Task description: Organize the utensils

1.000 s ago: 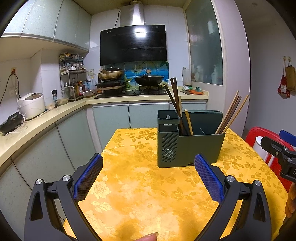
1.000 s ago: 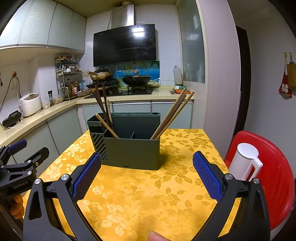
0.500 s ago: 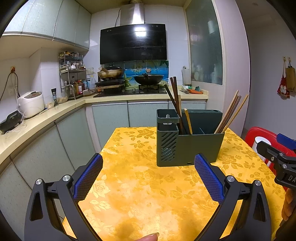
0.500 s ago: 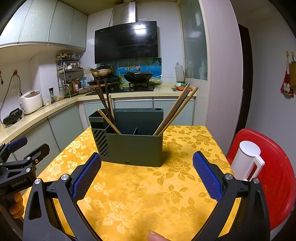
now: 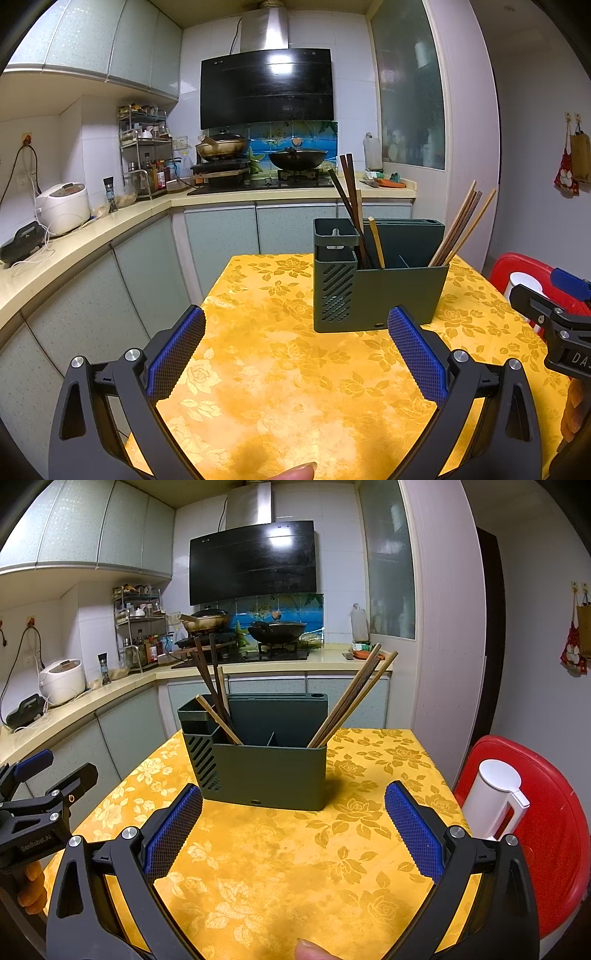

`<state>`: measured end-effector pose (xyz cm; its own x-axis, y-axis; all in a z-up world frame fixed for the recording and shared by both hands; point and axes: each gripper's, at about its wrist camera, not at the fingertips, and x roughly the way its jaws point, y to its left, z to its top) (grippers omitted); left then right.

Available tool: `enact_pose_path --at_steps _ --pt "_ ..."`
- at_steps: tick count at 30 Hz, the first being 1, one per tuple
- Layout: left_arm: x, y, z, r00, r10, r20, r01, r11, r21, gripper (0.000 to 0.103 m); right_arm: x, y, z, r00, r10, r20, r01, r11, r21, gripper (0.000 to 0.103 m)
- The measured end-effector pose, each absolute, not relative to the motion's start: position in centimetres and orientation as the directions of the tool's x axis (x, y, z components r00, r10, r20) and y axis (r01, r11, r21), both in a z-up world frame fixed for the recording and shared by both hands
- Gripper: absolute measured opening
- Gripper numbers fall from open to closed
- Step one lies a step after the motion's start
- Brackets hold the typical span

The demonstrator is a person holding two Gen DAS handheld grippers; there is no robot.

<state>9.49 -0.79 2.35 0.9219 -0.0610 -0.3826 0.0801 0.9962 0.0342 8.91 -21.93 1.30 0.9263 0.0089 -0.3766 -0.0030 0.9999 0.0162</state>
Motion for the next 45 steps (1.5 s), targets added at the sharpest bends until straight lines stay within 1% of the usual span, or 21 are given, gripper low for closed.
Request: enact_pose_path --at_steps 10,22,26,35,38,45 --pt "9.5 -0.7 2.4 0.924 -0.055 -0.379 0.077 0.996 0.044 0.096 9.0 -21.9 1.0 0.925 0.01 -0.379 -0.005 1.0 0.013 0.096" --pt "9.6 0.0 2.4 0.919 -0.094 -0.384 0.097 0.995 -0.012 0.096 9.1 -21.8 0.4 0.922 0.017 -0.387 -0.016 1.0 0.006 0.096" --pt "9.2 -0.1 2.6 0.935 -0.077 -0.345 0.086 0.996 0.009 0.096 9.2 -21.8 0.3 0.92 0.017 -0.392 -0.017 1.0 0.004 0.096" --pt "8.5 -1.2 2.4 0.953 -0.051 -0.297 0.076 0.994 0.072 0.096 9.5 -21.9 0.1 0.919 0.008 -0.395 -0.012 1.0 -0.006 0.096" --pt "8.7 -0.9 2.4 0.95 -0.052 -0.307 0.071 0.996 0.051 0.096 9.6 -22.0 0.1 0.917 0.011 -0.398 -0.011 1.0 0.002 0.096" --pt "9.3 -0.9 2.1 0.936 -0.043 -0.349 0.064 0.997 0.05 0.096 9.6 -22.0 -0.1 0.915 0.017 -0.402 -0.017 1.0 0.002 0.096"
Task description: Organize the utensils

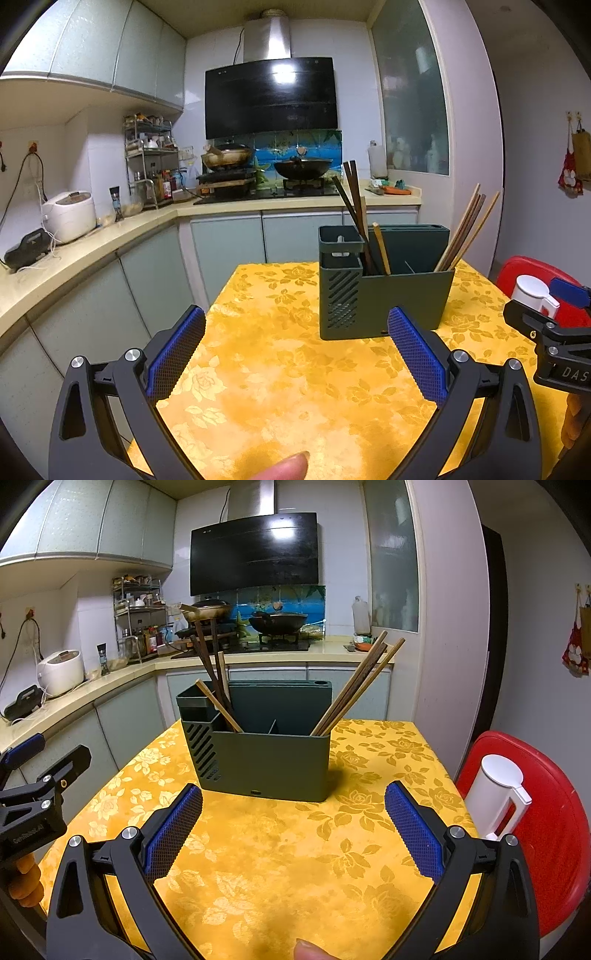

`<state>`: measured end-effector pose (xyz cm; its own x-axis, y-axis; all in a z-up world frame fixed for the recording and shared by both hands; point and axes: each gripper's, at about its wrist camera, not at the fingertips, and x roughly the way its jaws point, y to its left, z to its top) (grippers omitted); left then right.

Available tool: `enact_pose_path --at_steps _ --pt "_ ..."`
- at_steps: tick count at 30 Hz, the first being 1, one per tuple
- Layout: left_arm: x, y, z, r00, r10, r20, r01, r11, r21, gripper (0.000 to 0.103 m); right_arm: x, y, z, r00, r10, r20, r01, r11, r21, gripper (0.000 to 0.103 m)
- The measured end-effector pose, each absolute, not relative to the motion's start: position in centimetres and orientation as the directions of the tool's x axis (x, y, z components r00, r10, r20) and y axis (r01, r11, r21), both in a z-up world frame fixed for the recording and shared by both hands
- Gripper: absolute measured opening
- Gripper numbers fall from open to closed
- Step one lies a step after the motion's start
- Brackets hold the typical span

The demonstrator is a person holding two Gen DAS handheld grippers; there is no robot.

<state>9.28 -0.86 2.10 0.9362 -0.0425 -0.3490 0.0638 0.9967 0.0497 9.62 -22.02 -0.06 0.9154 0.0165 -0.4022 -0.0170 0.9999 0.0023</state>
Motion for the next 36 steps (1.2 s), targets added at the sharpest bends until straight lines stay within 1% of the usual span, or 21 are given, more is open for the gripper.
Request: enact_pose_path --at_steps 15,36 --pt "9.66 -0.43 1.74 0.924 -0.039 -0.379 0.058 0.998 0.038 0.096 9.67 -21.73 -0.36 0.913 0.021 -0.409 -0.022 1.0 0.003 0.096" --pt "9.74 -0.59 1.57 0.92 -0.044 -0.389 0.064 0.997 0.039 0.096 9.78 -21.35 -0.73 0.909 0.025 -0.416 -0.029 1.0 -0.004 0.096"
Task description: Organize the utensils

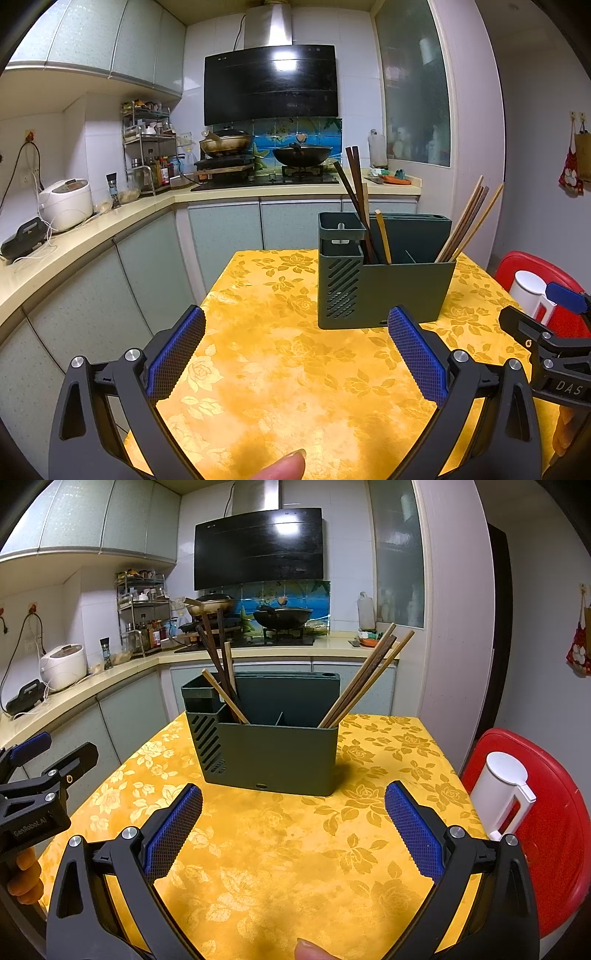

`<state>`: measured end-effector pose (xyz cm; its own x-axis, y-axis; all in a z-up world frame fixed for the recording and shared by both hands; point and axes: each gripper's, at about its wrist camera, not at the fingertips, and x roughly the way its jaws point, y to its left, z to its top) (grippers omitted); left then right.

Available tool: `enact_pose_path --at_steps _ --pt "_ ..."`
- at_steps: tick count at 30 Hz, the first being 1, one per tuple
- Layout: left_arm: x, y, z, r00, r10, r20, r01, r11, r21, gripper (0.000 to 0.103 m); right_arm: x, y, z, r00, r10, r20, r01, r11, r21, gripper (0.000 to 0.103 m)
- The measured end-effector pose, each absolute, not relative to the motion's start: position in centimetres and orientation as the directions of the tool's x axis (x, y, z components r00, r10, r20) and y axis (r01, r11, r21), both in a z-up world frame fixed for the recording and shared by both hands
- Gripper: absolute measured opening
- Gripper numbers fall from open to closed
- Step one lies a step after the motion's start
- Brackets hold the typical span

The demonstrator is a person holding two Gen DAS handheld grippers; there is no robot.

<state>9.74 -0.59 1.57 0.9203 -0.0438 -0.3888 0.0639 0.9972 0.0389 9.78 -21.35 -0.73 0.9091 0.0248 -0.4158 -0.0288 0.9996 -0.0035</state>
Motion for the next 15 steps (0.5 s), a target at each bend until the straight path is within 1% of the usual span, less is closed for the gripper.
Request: enact_pose_path --at_steps 15 --pt "9.73 -0.72 1.53 0.918 -0.045 -0.393 0.066 0.997 0.04 0.096 9.79 -21.3 -0.81 0.908 0.026 -0.418 -0.03 1.0 -0.004 0.096"
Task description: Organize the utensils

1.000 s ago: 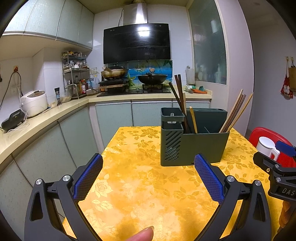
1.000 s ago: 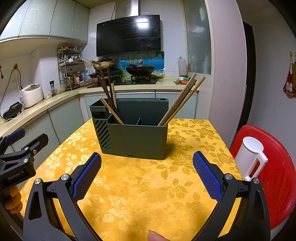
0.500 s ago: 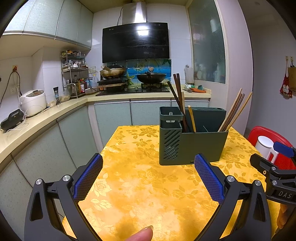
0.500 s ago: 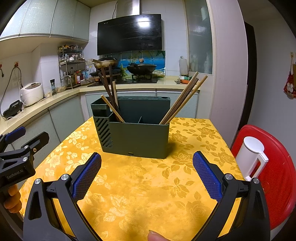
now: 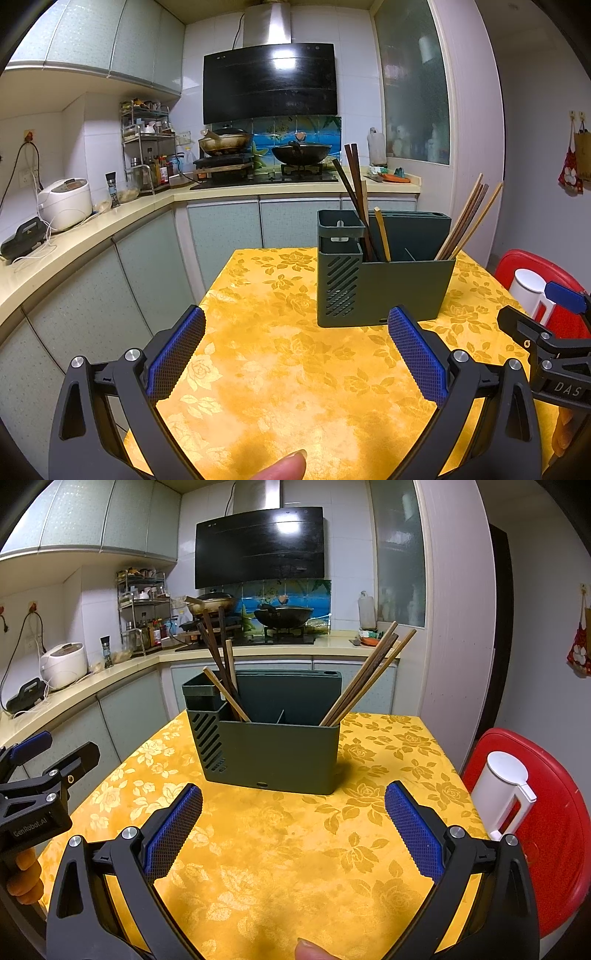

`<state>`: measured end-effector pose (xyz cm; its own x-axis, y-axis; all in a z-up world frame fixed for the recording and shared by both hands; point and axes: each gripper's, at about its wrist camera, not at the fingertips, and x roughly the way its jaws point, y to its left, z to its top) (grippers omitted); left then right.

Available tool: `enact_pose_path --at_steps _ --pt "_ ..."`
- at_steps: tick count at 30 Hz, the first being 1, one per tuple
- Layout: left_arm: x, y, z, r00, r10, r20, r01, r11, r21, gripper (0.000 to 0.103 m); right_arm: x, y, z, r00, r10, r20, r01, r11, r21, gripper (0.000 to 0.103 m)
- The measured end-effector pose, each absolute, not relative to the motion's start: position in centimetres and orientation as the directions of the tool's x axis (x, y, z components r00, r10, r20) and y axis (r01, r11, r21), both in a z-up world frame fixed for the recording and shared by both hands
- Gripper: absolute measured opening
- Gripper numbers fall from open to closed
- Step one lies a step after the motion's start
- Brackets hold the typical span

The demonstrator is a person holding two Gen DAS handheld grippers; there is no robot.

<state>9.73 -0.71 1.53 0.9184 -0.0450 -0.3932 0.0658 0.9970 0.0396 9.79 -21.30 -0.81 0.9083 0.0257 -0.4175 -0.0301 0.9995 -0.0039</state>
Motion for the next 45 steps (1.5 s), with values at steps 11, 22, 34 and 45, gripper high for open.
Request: enact_pose_path --at_steps 11,22,34,45 --pt "9.8 -0.73 1.55 0.918 -0.046 -0.395 0.066 0.997 0.039 0.096 9.83 -21.32 -0.83 0.908 0.026 -0.419 -0.03 1.0 -0.003 0.096" --pt "9.77 -0.73 1.33 0.92 -0.044 -0.39 0.062 0.998 0.033 0.096 9.76 -21.13 -1.22 0.906 0.027 -0.423 -0.033 0.999 -0.008 0.096" --pt "9.08 -0.82 1.44 0.942 -0.021 -0.334 0.047 0.996 0.07 0.096 9.93 -21.24 -1.58 0.903 0.025 -0.429 -0.031 0.999 -0.009 0.096" --pt "9.51 -0.61 1.67 0.924 -0.061 -0.377 0.079 0.996 0.033 0.096 10.04 -21.23 -1.6 0.901 0.028 -0.433 -0.037 0.999 -0.011 0.096"
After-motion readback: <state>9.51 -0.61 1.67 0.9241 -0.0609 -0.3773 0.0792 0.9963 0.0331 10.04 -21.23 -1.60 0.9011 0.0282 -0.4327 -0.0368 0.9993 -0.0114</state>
